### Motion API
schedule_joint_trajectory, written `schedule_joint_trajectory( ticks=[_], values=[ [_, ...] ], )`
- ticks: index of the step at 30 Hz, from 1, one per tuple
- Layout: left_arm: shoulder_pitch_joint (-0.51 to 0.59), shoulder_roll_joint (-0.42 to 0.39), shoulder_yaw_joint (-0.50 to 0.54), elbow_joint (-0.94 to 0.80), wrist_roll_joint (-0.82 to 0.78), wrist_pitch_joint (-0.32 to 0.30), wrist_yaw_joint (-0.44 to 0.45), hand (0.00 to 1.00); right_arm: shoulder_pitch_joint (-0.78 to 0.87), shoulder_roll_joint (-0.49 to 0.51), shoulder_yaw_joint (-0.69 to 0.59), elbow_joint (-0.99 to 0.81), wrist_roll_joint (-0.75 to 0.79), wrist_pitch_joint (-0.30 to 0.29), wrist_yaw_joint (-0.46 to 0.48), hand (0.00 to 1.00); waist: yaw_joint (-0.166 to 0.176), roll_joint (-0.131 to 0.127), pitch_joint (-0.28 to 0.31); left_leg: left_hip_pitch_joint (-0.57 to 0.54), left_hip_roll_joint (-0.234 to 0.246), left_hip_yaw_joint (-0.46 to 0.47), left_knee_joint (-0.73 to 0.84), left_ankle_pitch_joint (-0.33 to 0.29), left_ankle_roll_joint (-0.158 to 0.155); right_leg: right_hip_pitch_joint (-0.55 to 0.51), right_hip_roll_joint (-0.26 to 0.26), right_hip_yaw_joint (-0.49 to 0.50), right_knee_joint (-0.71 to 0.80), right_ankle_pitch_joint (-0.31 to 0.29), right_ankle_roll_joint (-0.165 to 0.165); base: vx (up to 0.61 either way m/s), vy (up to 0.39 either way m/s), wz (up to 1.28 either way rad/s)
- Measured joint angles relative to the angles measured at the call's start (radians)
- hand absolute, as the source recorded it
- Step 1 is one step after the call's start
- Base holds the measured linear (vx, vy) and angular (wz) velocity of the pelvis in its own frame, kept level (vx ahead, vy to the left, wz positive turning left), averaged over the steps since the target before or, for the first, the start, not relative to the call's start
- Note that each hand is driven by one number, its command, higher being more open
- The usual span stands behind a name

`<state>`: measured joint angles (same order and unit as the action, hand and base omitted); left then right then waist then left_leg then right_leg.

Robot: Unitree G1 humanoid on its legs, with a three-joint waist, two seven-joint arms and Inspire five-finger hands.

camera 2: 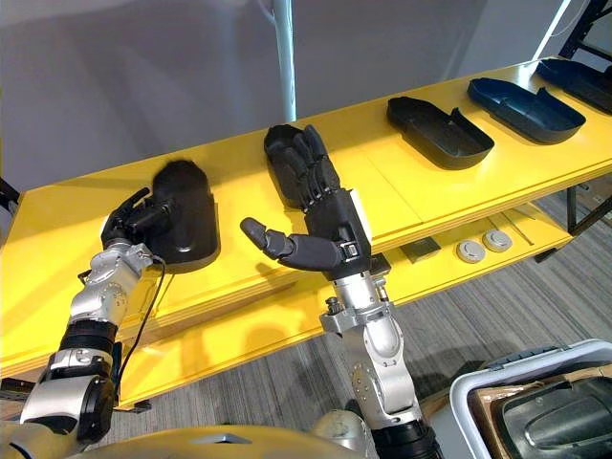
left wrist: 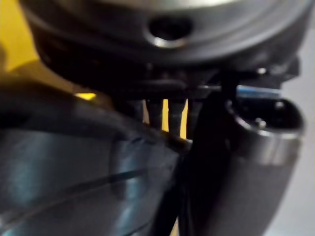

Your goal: Walk over and take three plastic housings, then place them on the shelf

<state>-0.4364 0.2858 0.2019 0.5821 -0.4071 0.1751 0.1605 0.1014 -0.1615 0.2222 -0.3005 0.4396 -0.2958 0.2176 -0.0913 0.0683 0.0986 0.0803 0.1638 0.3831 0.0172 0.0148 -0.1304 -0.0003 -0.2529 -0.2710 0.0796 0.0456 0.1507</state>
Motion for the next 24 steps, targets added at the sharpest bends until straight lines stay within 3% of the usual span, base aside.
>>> schedule_joint_trajectory(
  ticks=[11,19,24],
  values=[
    [-0.123,0.029,0.032,0.086,0.261,0.110,0.052,1.00,0.000,0.003,0.087,-0.060,-0.001,0.000,-0.028,1.00,-0.025,0.004,0.019,0.019,-0.009,0.002,-0.034,0.021,0.002,0.002,-0.004,0.000,0.005,0.002,0.003,-0.01,0.003,0.00],
    [-0.147,0.027,0.016,0.114,0.197,0.094,0.182,1.00,0.004,0.020,0.122,-0.053,-0.050,-0.005,-0.074,1.00,-0.050,0.002,0.019,0.044,-0.013,0.004,-0.058,0.029,0.003,0.017,-0.003,-0.002,0.002,0.002,0.003,0.00,0.000,0.00],
    [-0.147,0.013,-0.037,0.052,0.166,0.074,0.207,1.00,0.004,0.020,0.124,-0.008,-0.209,-0.014,-0.092,1.00,-0.044,-0.002,0.018,0.044,-0.013,-0.001,-0.059,0.030,0.003,0.022,-0.002,-0.007,-0.001,0.003,0.003,0.00,0.000,0.02]
  ],
)
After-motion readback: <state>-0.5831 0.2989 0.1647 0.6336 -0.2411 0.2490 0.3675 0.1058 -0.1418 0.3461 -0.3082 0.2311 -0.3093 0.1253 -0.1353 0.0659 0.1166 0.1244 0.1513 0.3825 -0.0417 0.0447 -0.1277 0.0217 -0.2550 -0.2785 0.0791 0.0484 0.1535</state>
